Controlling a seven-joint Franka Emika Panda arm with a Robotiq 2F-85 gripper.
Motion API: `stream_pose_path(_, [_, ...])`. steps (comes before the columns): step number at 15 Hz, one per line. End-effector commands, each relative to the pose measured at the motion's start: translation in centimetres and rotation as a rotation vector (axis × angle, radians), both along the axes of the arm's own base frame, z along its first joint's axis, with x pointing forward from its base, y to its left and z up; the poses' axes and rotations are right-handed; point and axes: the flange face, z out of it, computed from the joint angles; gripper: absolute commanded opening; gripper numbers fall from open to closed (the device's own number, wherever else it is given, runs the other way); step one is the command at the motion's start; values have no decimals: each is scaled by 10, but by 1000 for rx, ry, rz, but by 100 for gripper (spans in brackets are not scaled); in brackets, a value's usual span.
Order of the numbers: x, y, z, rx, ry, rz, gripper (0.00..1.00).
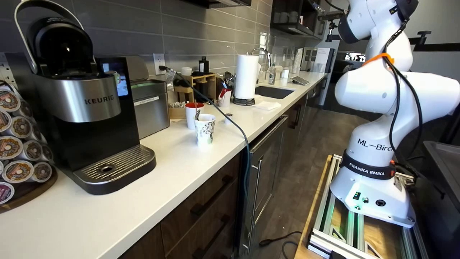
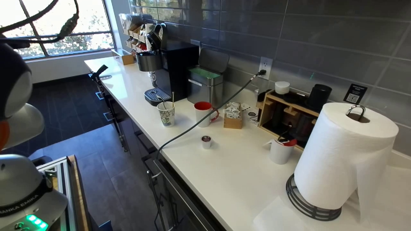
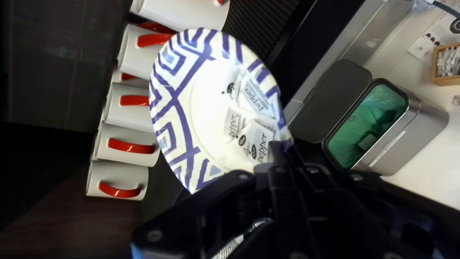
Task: Pick up the plate on the right and put it in the cabinet
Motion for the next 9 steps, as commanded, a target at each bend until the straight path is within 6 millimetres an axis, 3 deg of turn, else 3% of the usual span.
stream_pose_path(1, [20, -7, 20, -29, 34, -68, 1])
stream_pose_path(4, [31, -18, 24, 15, 53, -95, 1])
stream_pose_path(9, [30, -22, 23, 47, 30, -66, 3])
